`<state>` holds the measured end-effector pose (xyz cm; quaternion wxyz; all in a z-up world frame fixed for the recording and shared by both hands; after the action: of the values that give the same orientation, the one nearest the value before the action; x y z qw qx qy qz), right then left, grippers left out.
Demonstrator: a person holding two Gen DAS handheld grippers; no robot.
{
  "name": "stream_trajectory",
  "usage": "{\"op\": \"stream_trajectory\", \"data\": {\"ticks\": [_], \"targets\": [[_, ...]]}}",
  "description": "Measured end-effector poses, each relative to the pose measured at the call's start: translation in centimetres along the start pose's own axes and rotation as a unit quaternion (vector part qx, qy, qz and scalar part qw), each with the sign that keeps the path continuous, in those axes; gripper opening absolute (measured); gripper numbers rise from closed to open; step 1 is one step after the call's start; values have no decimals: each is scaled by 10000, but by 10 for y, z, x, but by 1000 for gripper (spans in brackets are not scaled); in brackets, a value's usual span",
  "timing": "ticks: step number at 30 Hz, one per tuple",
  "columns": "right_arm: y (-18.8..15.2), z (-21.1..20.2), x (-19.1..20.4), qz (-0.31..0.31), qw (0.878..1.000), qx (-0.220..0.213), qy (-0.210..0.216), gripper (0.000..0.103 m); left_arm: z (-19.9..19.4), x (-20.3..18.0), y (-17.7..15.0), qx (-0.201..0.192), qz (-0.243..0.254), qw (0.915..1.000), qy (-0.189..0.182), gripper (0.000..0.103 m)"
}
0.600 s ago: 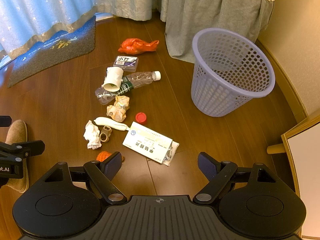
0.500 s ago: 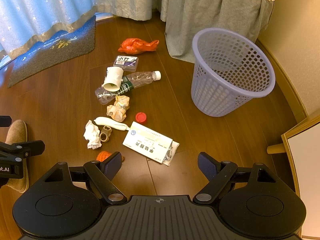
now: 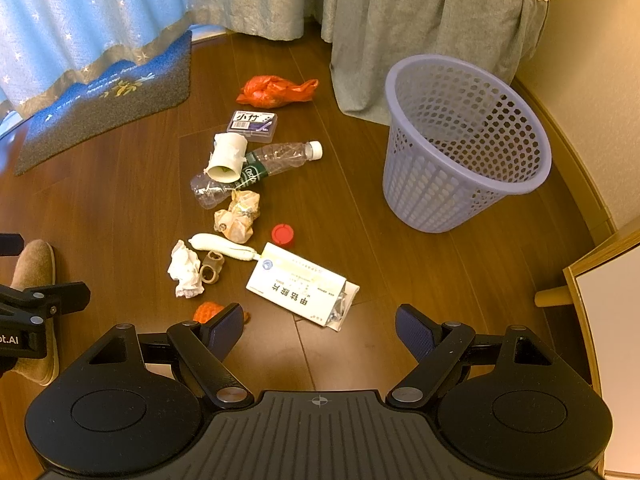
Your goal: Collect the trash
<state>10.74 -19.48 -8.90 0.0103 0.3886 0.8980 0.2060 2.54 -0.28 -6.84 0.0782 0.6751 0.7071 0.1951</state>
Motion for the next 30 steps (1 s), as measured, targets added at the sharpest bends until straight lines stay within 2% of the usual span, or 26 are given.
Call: {"op": "stream_trajectory", "data": {"ticks": [30], "targets": [[0,1,1,0,10000,7,17,81,2,2,-1,71,-65,9999,-39,102]]}}
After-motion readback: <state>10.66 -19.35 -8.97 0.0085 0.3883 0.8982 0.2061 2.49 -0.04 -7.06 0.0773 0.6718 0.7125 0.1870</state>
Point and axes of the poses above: each gripper's, at about its wrist camera, not at the fingertips, and z roughly the way its jaws point, x to its left, y to its top, the point moved 7 cm from there along z, roughly the way its jaws point, and after that the axes turned 11 degrees about y, right-handed, at the moved point
